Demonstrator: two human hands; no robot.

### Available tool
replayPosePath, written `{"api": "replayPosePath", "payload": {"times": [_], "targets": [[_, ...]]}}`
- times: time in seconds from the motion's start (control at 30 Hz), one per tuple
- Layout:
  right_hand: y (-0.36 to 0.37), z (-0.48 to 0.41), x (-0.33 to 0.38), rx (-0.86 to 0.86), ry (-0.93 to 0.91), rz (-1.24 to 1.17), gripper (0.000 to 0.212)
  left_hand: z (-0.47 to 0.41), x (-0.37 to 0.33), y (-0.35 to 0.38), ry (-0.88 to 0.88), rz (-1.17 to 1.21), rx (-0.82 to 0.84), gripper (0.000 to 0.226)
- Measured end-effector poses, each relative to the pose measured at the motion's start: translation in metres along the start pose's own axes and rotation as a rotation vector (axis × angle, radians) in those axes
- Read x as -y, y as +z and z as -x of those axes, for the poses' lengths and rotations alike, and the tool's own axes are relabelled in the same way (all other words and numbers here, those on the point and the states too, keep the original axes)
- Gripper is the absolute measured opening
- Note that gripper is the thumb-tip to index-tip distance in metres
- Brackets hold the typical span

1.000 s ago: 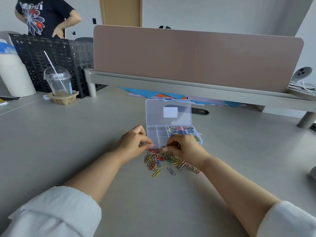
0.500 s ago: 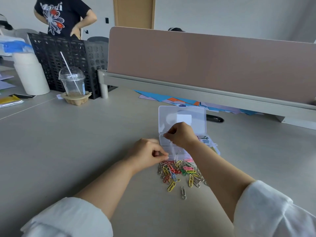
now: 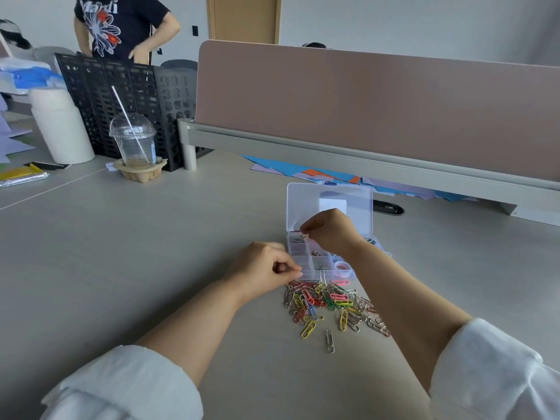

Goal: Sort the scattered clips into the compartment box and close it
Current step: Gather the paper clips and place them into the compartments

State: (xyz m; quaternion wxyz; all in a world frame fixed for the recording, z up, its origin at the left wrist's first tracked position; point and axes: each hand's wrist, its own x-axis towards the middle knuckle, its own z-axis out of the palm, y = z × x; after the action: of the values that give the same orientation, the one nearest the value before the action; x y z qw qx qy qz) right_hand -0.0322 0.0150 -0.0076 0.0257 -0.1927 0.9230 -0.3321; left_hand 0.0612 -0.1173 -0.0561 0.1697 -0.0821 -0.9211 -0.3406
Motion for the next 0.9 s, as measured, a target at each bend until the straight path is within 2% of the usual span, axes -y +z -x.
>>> {"api": "replayPosePath", "payload": {"times": [0.13, 0.23, 0.33, 0.43, 0.6, 0.67, 0.83, 0.9], "targets": [[-0.005, 0.007, -0.005, -0.002, -0.026, -0.085, 0.038, 0.000, 0.000, 0.000, -0.019, -0.005, -0.011, 0.013], [-0.013, 0.019, -0.013, -0.086, -0.112, -0.055, 0.032, 0.001, 0.000, 0.002, -0.026, -0.004, -0.023, 0.013], [-0.025, 0.034, -0.022, 0.072, -0.170, 0.086, 0.009, 0.000, 0.001, 0.004, -0.018, 0.001, -0.034, 0.012], [-0.026, 0.048, -0.028, 0.193, -0.198, 0.213, 0.019, -0.001, 0.000, 0.005, 0.001, -0.005, -0.017, 0.011], [-0.023, 0.051, -0.025, 0.166, -0.271, 0.240, 0.018, 0.002, -0.002, 0.005, 0.009, -0.017, -0.005, 0.013], [-0.026, 0.048, -0.023, 0.127, -0.259, 0.227, 0.018, 0.002, -0.002, 0.004, 0.006, -0.013, -0.003, 0.013], [-0.023, 0.045, -0.021, 0.100, -0.191, 0.376, 0.026, 0.003, -0.003, 0.002, 0.010, -0.020, 0.007, 0.012], [-0.024, 0.047, -0.022, 0.079, -0.173, 0.333, 0.025, 0.005, -0.004, 0.001, 0.022, -0.061, 0.023, 0.014]]}}
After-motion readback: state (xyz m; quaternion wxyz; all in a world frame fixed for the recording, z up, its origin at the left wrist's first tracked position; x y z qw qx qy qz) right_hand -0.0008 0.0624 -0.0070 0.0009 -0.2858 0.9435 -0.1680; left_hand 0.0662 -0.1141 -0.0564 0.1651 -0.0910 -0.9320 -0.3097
